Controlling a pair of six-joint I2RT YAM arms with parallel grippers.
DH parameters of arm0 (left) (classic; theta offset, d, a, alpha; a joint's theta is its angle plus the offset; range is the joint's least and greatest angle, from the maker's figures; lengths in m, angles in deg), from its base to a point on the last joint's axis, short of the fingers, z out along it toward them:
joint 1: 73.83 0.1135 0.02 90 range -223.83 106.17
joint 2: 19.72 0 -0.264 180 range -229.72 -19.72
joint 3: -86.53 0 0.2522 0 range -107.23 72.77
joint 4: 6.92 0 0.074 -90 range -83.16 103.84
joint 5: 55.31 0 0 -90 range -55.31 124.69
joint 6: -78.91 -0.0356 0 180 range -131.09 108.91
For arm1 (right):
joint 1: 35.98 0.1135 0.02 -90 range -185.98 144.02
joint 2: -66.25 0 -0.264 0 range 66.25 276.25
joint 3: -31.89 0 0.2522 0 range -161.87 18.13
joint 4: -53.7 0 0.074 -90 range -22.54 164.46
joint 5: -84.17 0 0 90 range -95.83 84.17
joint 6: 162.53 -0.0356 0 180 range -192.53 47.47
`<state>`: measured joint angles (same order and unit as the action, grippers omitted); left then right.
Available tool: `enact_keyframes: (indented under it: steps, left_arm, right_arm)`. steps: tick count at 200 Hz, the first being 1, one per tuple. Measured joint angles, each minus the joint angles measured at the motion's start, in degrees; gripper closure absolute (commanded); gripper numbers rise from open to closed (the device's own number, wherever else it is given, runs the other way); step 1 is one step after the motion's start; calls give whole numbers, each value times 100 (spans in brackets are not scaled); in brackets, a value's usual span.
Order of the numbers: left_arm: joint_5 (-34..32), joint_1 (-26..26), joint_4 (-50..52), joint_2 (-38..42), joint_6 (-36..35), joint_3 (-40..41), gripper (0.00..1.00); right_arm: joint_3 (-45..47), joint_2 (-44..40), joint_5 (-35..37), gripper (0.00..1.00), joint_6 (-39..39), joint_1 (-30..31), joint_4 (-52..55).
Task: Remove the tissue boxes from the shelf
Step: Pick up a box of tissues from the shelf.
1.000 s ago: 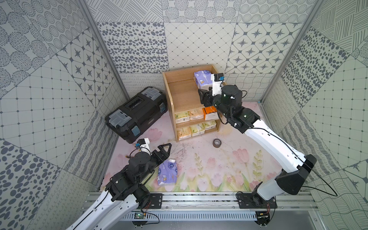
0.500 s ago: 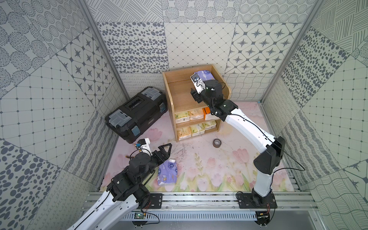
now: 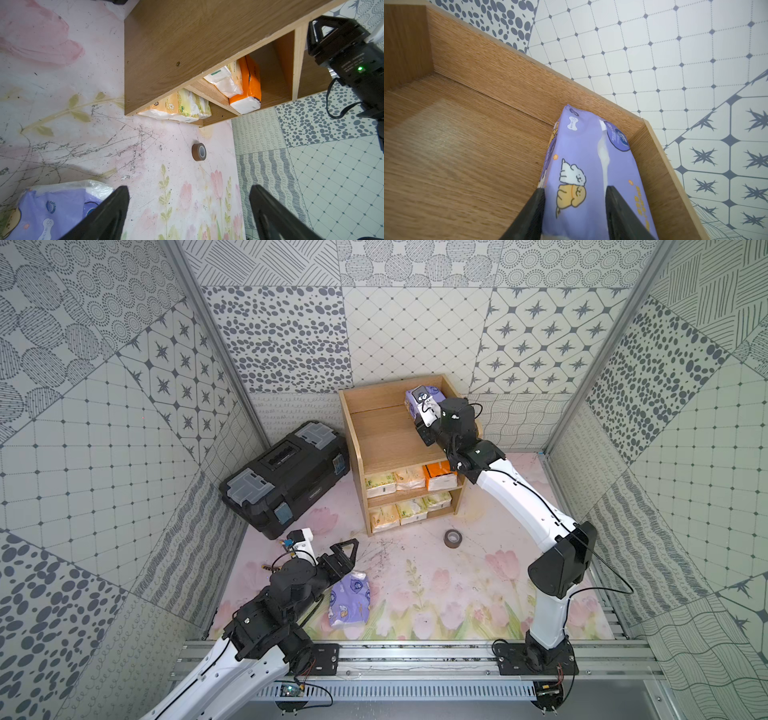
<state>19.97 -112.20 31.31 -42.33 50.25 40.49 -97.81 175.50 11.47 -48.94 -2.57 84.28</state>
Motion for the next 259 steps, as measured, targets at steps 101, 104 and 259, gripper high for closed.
enact_keyframes:
  steps: [101,104,259]
  left_arm:
    - [59,0,0,-9,2,-87,4]
    - [66,0,0,-9,2,-94,4]
    - [1143,2,-1797,-1832,76,-1587,1]
  right_arm:
    - [0,17,-503,86,-385,-129,245]
    - [-4,20,-505,88,-402,-129,251]
    - [929,-1596,-682,100,-588,887,1049]
